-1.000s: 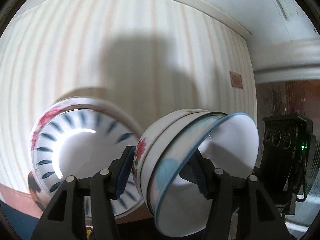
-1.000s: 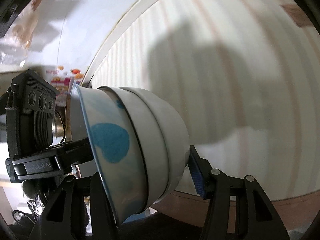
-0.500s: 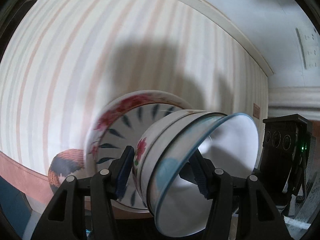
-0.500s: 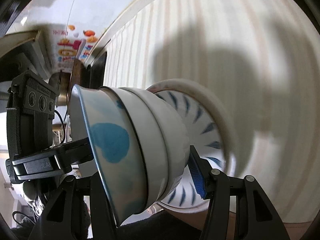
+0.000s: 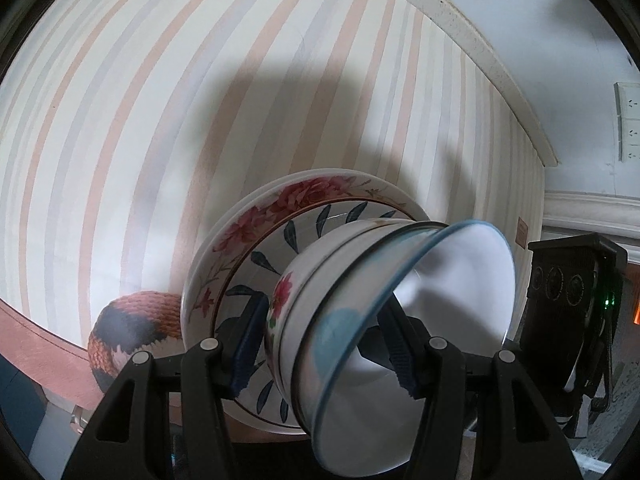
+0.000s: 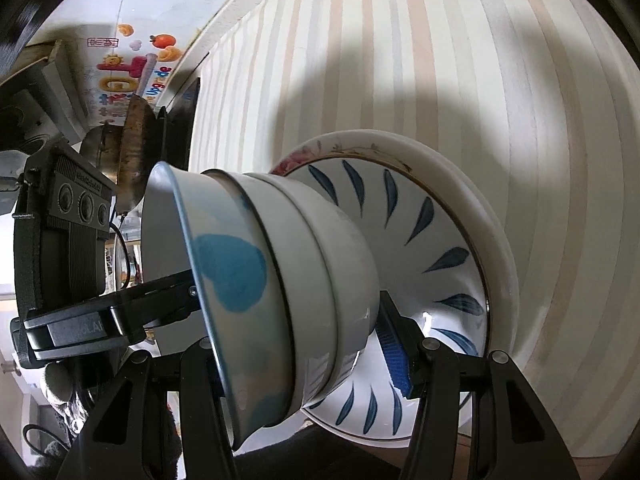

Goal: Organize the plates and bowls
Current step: 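Carry the bowl stack with both tools over the plate stack, then lower the bowl stack onto the plate stack and open both tools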

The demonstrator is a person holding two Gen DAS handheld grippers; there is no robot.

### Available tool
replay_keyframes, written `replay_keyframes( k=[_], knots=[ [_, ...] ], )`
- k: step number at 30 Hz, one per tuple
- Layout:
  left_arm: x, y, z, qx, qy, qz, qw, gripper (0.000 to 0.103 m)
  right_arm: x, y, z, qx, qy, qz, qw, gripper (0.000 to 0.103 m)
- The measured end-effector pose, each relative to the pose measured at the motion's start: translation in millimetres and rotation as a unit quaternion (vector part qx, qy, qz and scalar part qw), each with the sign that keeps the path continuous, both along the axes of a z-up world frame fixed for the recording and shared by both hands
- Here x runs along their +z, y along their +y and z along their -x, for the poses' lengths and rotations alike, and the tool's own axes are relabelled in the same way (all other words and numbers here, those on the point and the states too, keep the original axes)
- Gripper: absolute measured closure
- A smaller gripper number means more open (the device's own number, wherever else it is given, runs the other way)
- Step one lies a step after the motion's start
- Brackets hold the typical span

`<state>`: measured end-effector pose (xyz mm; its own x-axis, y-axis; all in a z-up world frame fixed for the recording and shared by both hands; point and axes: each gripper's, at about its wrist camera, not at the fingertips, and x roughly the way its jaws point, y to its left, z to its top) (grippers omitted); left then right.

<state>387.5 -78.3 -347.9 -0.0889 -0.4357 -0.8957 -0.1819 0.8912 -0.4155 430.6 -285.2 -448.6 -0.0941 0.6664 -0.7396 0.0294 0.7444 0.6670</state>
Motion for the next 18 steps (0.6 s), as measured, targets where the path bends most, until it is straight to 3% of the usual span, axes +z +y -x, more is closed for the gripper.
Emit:
replay_keyframes(
  k=[18],
  knots=[
    [-4,-7,4,-0.016,-0.008,-0.015,0.9997,0.049,0,13,-6,-0.003,0.004,0.025,1.0,0.047]
  ],
)
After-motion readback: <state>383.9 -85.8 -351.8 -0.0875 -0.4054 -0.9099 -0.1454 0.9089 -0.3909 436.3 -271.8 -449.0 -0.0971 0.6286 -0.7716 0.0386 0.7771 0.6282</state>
